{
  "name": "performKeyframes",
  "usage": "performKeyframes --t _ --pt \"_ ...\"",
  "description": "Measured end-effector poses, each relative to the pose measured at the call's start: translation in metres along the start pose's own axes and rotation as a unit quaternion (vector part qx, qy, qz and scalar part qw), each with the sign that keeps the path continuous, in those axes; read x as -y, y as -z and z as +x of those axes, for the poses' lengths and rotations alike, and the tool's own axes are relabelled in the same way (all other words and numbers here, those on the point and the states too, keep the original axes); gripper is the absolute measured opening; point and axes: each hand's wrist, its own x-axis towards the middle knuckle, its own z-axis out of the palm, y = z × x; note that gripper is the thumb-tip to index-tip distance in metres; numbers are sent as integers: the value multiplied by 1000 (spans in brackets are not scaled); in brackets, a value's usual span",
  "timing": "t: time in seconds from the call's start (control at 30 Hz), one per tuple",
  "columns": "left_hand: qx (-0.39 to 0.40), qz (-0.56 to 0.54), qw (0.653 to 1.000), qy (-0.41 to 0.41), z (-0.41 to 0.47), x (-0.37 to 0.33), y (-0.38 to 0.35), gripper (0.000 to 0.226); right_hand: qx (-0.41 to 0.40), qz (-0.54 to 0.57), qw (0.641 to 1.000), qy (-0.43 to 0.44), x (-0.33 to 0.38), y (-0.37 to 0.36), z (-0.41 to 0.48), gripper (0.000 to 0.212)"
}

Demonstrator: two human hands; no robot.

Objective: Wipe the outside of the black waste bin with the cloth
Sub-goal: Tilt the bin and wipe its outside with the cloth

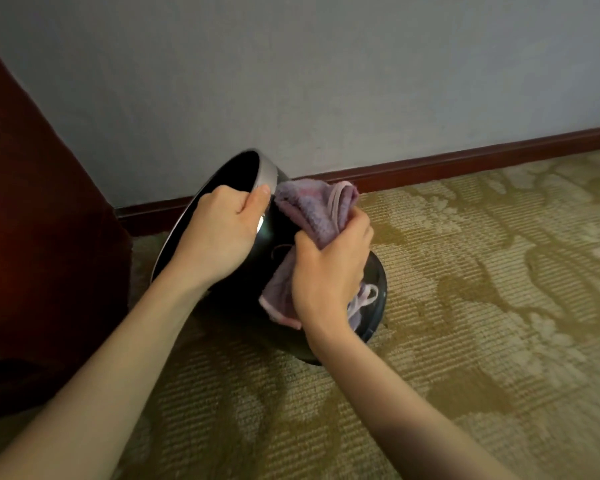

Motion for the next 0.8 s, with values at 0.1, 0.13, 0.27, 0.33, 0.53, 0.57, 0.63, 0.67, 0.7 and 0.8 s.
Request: performKeyframes --t 0.1,0.13,0.27,0.33,0.53,0.57,0.63,0.67,0.7,0.8 --pt "3 1 1000 -6 5 -2 -1 58 14 6 1000 1 1 2 -17 54" --pt "4 6 1000 -12 5 -3 -2 58 16 7 1000 -4 1 2 -18 54" --pt "24 0 1000 -14 5 -8 -4 57 20 7 999 -36 8 4 0 44" --pt "28 0 999 -20 4 -8 -4 55 33 -9 999 -42 13 3 19 38" --pt "70 -33 997 -28 -18 -7 1 54 171 -87 979 -64 27 -18 104 41" --pt "77 -45 996 -22 -20 -7 2 54 197 -97 974 -64 28 -24 114 47" --pt "87 -61 994 -17 -22 -7 1 55 235 -107 964 -61 28 -36 129 57" --pt "88 -64 994 -20 -22 -7 1 55 249 -109 961 -60 28 -41 135 59" --pt "86 -67 994 -23 -21 -7 1 56 260 -109 957 -60 27 -44 140 60" --pt "94 -99 991 -5 -17 -5 0 62 268 -97 957 -56 24 -49 142 66"
